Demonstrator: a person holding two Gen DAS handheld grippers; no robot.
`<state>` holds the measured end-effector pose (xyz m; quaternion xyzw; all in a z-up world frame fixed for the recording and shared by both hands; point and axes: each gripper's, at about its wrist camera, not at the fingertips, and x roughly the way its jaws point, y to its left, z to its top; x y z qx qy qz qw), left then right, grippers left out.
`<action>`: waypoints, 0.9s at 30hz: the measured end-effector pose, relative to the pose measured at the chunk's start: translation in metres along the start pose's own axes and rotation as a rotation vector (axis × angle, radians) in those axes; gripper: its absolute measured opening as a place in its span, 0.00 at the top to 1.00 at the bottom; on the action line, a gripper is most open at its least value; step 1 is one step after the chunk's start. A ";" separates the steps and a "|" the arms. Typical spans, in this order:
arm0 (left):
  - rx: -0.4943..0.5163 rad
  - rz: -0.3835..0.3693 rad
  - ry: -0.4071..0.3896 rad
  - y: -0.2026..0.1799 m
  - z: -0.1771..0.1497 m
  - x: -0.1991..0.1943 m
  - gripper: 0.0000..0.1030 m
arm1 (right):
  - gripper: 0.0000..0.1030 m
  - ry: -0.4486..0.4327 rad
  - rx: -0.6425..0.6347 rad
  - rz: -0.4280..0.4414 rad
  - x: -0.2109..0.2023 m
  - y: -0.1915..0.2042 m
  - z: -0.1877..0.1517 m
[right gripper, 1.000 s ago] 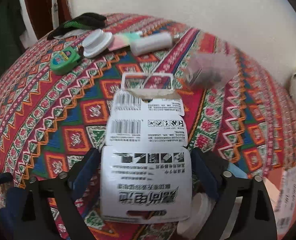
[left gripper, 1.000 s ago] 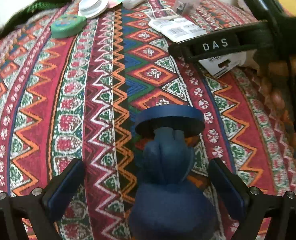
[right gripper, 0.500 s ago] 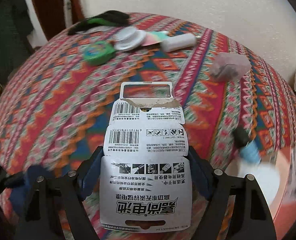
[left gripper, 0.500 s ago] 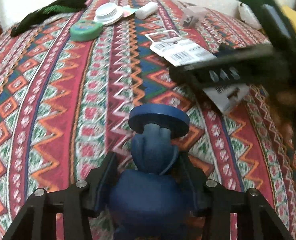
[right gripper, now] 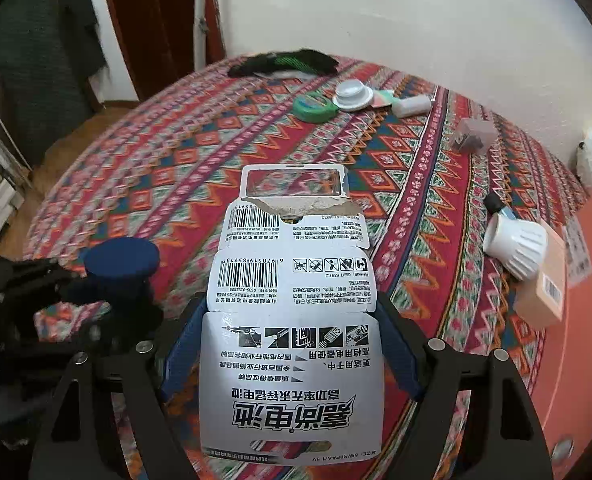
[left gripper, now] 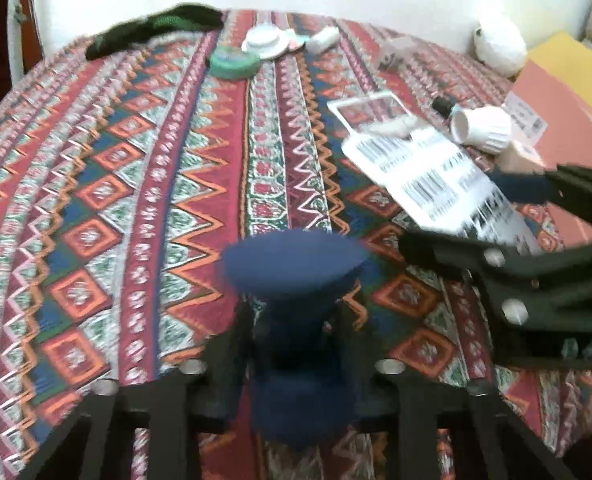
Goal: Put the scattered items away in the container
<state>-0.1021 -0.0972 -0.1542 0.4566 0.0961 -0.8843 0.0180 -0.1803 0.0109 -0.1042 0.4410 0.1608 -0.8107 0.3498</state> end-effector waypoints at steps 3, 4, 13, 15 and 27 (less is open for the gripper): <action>0.006 -0.006 -0.030 0.003 -0.003 -0.018 0.78 | 0.20 -0.027 0.002 -0.002 -0.022 0.015 -0.009; 0.006 -0.012 -0.036 0.003 -0.004 -0.024 0.80 | 0.20 -0.038 -0.001 -0.006 -0.031 0.020 -0.012; 0.026 -0.077 -0.148 0.004 -0.009 -0.086 0.88 | 0.20 -0.120 -0.015 -0.035 -0.095 0.042 -0.032; 0.031 -0.087 -0.164 0.002 -0.008 -0.093 0.88 | 0.20 -0.135 -0.016 -0.040 -0.106 0.046 -0.035; -0.143 -0.100 -0.027 0.031 -0.002 -0.046 0.45 | 0.20 -0.187 0.008 -0.049 -0.148 0.046 -0.058</action>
